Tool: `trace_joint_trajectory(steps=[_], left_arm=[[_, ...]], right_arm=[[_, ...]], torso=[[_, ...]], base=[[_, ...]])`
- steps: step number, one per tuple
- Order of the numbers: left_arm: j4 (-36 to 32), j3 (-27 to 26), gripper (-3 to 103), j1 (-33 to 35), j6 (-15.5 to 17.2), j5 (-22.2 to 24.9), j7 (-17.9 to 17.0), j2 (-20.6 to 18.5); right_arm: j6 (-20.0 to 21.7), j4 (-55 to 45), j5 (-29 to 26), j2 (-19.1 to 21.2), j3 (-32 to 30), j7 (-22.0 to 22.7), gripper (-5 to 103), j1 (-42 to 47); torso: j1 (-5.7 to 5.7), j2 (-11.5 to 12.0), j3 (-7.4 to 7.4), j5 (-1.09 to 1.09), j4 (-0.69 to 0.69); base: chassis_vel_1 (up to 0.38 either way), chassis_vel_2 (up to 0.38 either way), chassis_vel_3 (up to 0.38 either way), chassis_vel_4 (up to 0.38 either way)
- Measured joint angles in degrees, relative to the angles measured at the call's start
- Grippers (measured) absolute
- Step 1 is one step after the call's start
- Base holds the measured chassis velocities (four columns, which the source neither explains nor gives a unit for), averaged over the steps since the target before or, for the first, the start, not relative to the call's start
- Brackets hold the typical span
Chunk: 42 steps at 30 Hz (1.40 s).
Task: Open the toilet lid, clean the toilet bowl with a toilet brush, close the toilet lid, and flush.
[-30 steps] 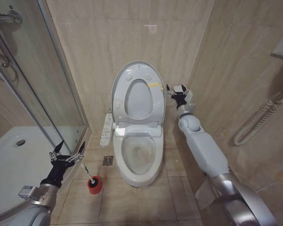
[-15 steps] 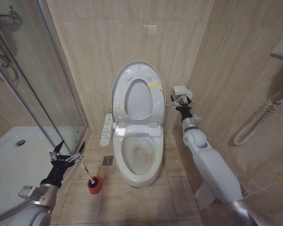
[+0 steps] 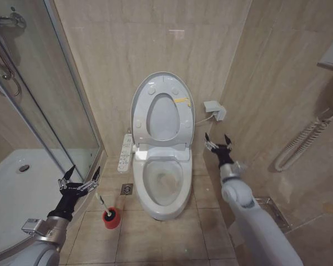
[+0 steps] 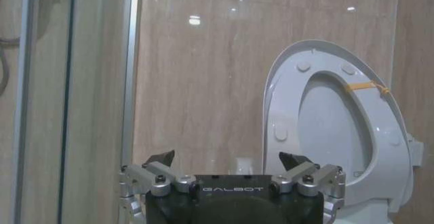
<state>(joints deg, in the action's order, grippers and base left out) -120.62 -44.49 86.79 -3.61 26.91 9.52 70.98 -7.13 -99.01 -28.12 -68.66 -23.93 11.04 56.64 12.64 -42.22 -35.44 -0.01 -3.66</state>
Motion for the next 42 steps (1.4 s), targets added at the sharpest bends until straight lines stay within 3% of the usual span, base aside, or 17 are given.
trace_joint_trajectory(steps=[12, 32, 42], left_arm=[[0.0, 0.0, 100, 0.0, 0.0, 0.0, 0.0, 0.0], [0.0, 0.0, 100, 0.0, 0.0, 0.0, 0.0, 0.0], [0.0, 0.0, 100, 0.0, 0.0, 0.0, 0.0, 0.0]], right_arm=[[0.1, -8.7, 3.2, -3.3, -3.6, 0.1, 100, 8.5], [-0.3, -19.5, 16.1, -14.2, -5.2, 4.0, 100, 23.8], [-0.6, -22.6, 18.7, -15.5, -5.3, 2.1, 100, 27.8]], torso=[[0.00, 0.0, 0.00, 0.02, -0.01], [0.00, 0.0, 0.00, 0.02, -0.01], [0.01, 0.0, 0.00, 0.02, 0.00]], base=[[0.000, 0.000, 0.000, 0.000], [0.000, 0.000, 0.000, 0.000], [0.000, 0.000, 0.000, 0.000]])
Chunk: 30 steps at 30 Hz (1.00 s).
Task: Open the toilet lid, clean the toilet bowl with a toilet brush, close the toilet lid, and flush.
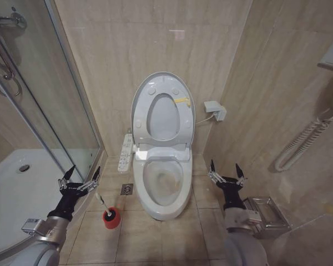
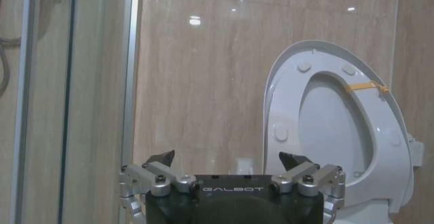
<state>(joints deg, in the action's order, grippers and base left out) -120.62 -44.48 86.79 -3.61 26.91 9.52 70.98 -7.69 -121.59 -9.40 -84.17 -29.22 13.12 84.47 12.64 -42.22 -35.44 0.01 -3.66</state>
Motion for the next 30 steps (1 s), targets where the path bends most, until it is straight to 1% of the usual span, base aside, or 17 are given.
trace_joint_trajectory(steps=[10, 30], left_arm=[[0.0, 0.0, 100, 0.0, 0.0, 0.0, 0.0, 0.0], [0.0, 0.0, 100, 0.0, 0.0, 0.0, 0.0, 0.0]], right_arm=[[-0.8, -1.9, 1.0, -1.3, -0.2, -1.3, 100, 2.4], [-0.9, -2.9, 0.3, -1.2, 0.2, -1.9, 100, 2.7]], torso=[[0.00, 0.0, 0.00, 0.00, 0.00], [0.00, 0.0, 0.00, 0.00, 0.00]], base=[[0.000, 0.000, 0.000, 0.000], [0.000, 0.000, 0.000, 0.000]])
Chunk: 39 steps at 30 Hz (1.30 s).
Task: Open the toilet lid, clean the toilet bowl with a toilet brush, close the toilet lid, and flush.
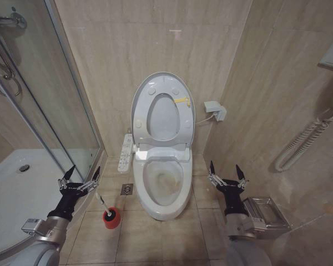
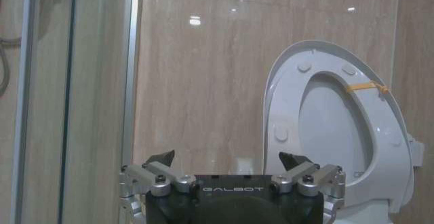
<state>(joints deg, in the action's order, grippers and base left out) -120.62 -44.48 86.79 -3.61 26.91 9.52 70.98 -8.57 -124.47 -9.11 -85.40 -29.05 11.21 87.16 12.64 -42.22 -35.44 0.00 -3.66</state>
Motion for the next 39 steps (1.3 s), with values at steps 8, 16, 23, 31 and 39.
trace_joint_trajectory(steps=[8, 16, 23, 31, 39], left_arm=[[0.0, 0.0, 100, 0.0, 0.0, 0.0, 0.0, 0.0], [0.0, 0.0, 100, 0.0, 0.0, 0.0, 0.0, 0.0], [0.0, 0.0, 100, 0.0, 0.0, 0.0, 0.0, 0.0], [0.0, 0.0, 100, 0.0, 0.0, 0.0, 0.0, 0.0], [0.0, 0.0, 100, 0.0, 0.0, 0.0, 0.0, 0.0]], right_arm=[[0.0, 0.0, 0.0, 0.0, 0.0, 0.0, 100, 0.0], [0.0, 0.0, -0.1, 0.0, 0.0, 0.1, 100, 0.0], [0.0, 0.0, -0.1, 0.0, 0.0, 0.1, 100, -0.1], [0.0, 0.1, -0.1, 0.0, 0.0, 0.1, 100, -0.1], [0.0, 0.1, -0.1, 0.1, 0.0, 0.1, 100, -0.1]], torso=[[0.00, 0.0, 0.00, 0.00, 0.00], [0.00, 0.0, 0.00, 0.00, 0.00], [0.00, 0.0, 0.00, 0.00, 0.00], [0.00, 0.0, 0.00, 0.00, 0.00], [0.00, 0.0, 0.00, 0.00, 0.00]], base=[[0.000, 0.000, 0.000, 0.000], [0.000, 0.000, 0.000, 0.000], [0.000, 0.000, 0.000, 0.000], [0.000, 0.000, 0.000, 0.000], [0.000, 0.000, 0.000, 0.000]])
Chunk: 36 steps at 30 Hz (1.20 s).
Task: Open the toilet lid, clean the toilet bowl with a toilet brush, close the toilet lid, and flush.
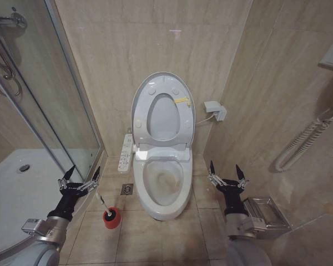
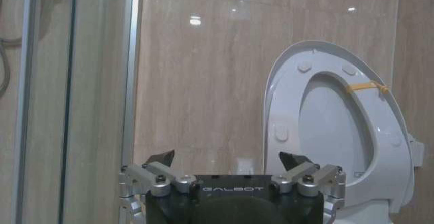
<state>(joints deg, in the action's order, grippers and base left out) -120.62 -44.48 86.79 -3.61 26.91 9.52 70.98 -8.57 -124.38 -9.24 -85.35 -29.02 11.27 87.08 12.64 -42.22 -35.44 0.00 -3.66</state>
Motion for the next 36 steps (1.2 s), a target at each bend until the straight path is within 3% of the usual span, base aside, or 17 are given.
trace_joint_trajectory(steps=[22, 36], left_arm=[[0.0, 0.0, 100, 0.0, 0.0, 0.0, 0.0, 0.0], [0.0, 0.0, 100, 0.0, 0.0, 0.0, 0.0, 0.0]], right_arm=[[0.0, 0.0, 0.0, 0.0, 0.0, 0.0, 100, -0.1], [0.0, 0.0, 0.0, 0.0, 0.0, 0.0, 100, 0.0]], torso=[[0.06, 0.0, -0.02, -0.01, -0.01], [-0.02, 0.0, 0.01, 0.00, 0.00]], base=[[-0.111, 0.104, 0.096, -0.107], [0.027, -0.021, -0.020, 0.018]])
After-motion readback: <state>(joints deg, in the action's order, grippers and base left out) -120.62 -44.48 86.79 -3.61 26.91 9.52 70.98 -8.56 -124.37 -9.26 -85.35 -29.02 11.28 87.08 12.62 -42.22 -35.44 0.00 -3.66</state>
